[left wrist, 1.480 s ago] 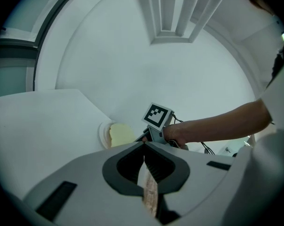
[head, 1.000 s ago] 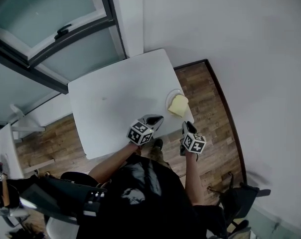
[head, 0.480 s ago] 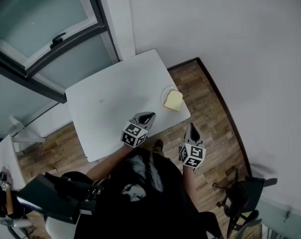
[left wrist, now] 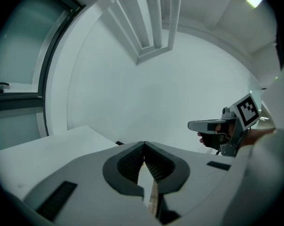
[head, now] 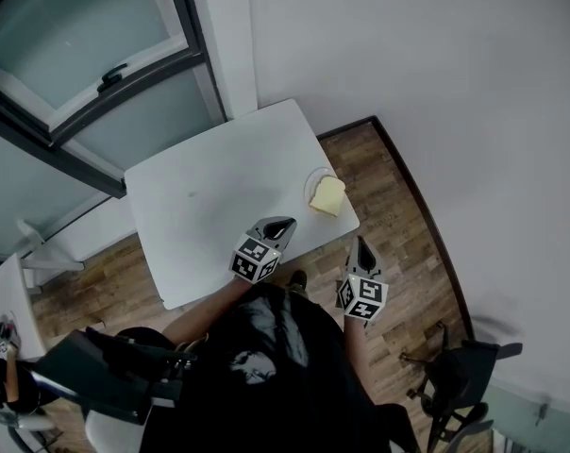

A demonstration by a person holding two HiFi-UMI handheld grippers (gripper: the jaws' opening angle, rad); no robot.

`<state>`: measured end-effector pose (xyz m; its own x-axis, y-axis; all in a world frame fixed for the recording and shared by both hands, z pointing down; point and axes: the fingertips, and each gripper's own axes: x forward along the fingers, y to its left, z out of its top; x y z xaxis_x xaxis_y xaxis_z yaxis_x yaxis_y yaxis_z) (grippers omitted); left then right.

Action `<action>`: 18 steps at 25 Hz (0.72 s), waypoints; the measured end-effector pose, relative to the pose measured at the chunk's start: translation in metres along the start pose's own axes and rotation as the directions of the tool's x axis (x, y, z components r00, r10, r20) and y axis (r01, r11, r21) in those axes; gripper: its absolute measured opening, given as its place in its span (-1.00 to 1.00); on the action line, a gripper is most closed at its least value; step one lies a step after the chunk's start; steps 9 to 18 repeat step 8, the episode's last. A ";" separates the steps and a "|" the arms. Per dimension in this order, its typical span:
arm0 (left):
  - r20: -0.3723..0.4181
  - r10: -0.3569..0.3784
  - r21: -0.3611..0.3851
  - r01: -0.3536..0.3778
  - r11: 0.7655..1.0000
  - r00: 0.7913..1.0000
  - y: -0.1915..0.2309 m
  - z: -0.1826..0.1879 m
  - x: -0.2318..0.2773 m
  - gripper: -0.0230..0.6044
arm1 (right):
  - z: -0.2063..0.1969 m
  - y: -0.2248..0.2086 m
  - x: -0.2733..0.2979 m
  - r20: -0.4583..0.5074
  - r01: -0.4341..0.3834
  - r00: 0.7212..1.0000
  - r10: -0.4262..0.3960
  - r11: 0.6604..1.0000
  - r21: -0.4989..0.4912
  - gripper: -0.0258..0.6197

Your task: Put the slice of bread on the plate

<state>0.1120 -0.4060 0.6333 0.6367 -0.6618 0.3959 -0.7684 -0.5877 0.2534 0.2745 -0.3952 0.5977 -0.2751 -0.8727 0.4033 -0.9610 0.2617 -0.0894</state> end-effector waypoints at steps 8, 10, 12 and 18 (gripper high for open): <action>-0.009 -0.017 0.010 0.017 1.000 1.000 -0.003 0.001 0.006 -0.91 | 0.003 -0.005 0.003 0.003 0.001 1.000 -0.001 1.000 0.010 -0.89; -0.009 -0.017 0.010 0.017 1.000 1.000 -0.003 0.001 0.006 -0.91 | 0.003 -0.005 0.003 0.003 0.001 1.000 -0.001 1.000 0.010 -0.89; -0.009 -0.017 0.010 0.017 1.000 1.000 -0.003 0.001 0.006 -0.91 | 0.003 -0.005 0.003 0.003 0.001 1.000 -0.001 1.000 0.010 -0.89; -0.009 -0.017 0.010 0.017 1.000 1.000 -0.003 0.001 0.006 -0.91 | 0.003 -0.005 0.003 0.003 0.001 1.000 -0.001 1.000 0.010 -0.89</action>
